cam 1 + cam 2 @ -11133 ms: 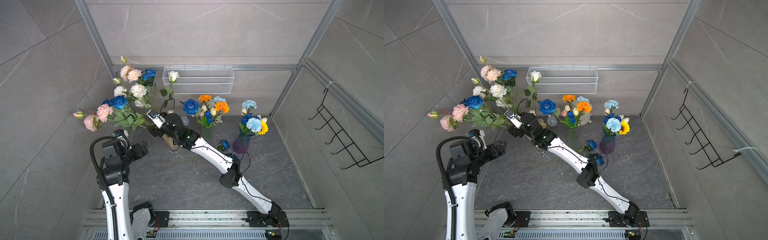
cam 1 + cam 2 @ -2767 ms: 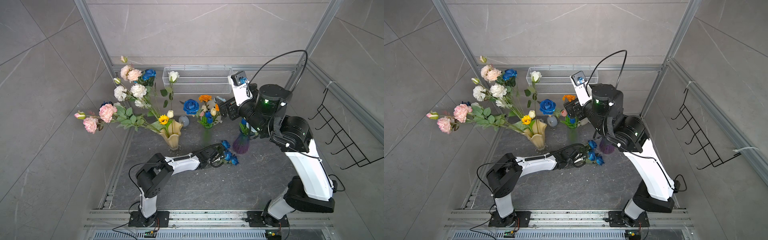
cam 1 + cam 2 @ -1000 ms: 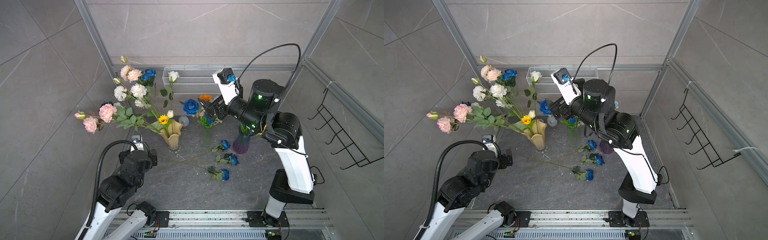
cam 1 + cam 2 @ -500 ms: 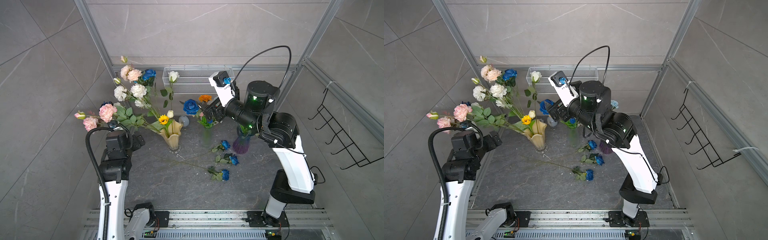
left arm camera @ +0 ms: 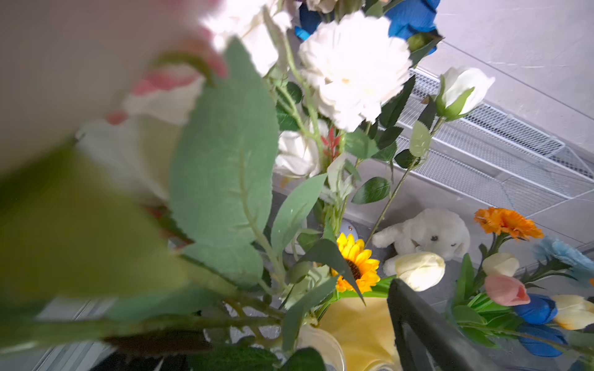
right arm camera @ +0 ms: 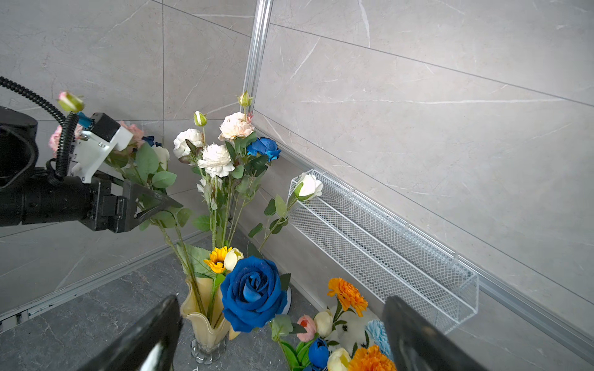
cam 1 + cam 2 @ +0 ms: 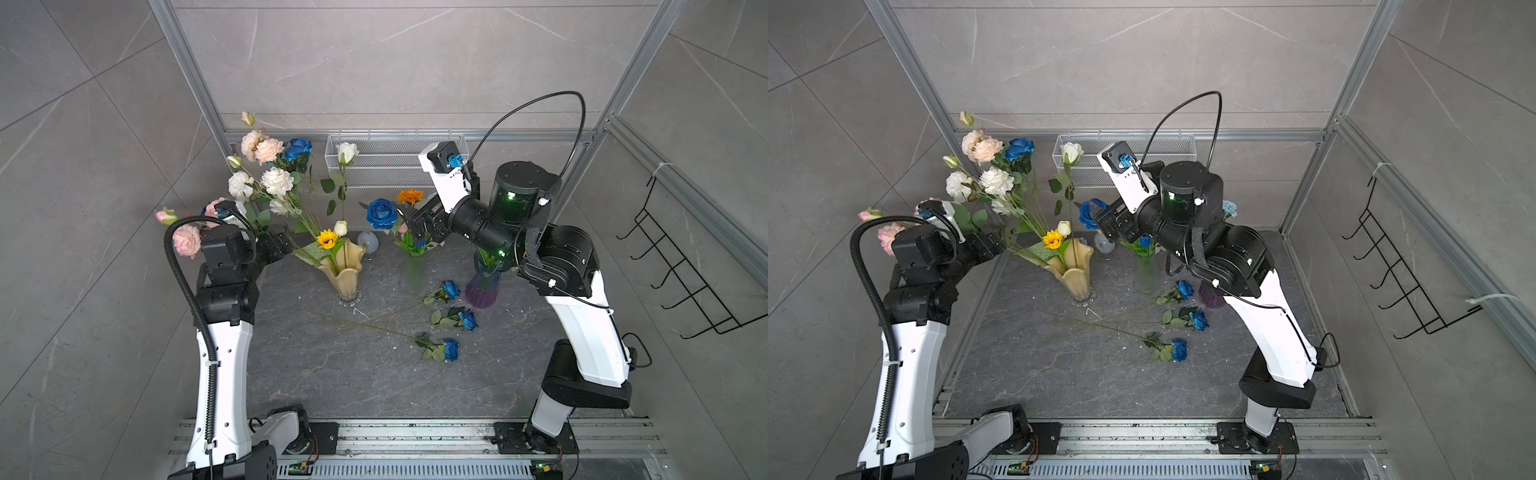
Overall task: Pick out blue flowers from the vase
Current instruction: Pick up the flower from the vase.
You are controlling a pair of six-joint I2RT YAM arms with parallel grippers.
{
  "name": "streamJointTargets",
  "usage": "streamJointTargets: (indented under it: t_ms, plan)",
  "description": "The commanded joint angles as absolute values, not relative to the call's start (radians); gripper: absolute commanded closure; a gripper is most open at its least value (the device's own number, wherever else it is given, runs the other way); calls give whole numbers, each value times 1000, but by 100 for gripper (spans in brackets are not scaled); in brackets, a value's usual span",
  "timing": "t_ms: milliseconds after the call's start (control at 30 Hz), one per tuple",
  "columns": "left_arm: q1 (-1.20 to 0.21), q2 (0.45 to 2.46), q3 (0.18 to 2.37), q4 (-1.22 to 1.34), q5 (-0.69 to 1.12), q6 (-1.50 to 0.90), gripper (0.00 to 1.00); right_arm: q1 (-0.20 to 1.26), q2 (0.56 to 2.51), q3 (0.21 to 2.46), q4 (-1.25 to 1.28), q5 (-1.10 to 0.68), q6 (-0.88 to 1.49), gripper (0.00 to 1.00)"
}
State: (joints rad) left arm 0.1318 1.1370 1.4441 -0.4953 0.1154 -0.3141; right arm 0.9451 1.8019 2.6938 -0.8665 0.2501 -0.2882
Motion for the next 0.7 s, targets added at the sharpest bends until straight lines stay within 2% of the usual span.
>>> streamJointTargets:
  t_ms: [0,100,400,667]
  plan:
    - [135,1198,1502,-420,191,-308,11,951,1821,2716,-850,265,-296,0]
    - [112,1261,1563,-413,215,-286,12,951,1822,2717,-847,272,-295,0]
    - [-123,1436,1783,-453,136,-207,12,952,1838,2723,-870,265,-297,0]
    - [-155,1581,1991,-566,109,-187,12,952,1891,2758,-924,182,-322,0]
